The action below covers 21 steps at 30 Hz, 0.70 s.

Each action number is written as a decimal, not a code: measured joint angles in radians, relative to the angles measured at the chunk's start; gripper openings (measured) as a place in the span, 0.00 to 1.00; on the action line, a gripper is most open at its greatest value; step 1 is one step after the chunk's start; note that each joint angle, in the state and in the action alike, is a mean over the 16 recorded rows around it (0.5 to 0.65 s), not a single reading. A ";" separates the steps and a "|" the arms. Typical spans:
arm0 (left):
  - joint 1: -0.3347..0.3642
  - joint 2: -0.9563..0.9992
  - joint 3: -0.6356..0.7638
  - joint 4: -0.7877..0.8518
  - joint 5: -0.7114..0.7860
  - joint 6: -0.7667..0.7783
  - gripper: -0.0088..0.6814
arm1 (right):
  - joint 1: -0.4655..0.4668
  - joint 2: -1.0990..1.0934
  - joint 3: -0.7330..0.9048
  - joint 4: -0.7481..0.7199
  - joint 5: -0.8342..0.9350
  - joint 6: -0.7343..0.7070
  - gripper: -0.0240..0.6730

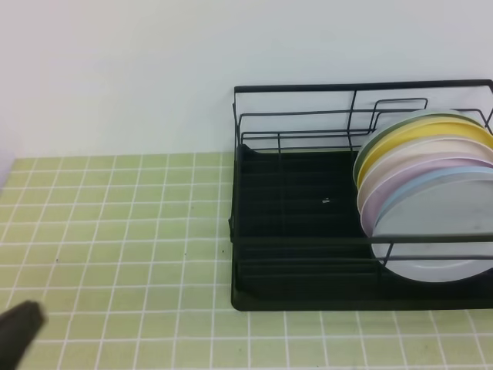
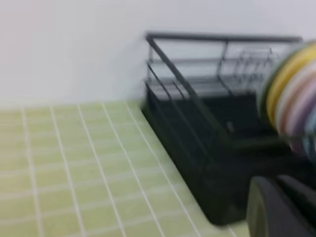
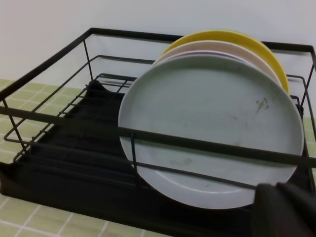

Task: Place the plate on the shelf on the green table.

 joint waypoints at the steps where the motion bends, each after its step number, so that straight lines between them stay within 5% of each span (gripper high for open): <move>1: 0.015 -0.028 0.019 0.003 -0.004 0.002 0.01 | 0.000 0.000 0.000 0.000 0.000 0.000 0.03; 13: 0.233 -0.296 0.263 0.017 0.016 -0.001 0.01 | 0.000 0.001 0.003 0.002 0.003 0.000 0.03; 21: 0.304 -0.324 0.294 -0.001 0.120 -0.013 0.01 | 0.000 0.002 0.019 0.004 0.010 0.000 0.03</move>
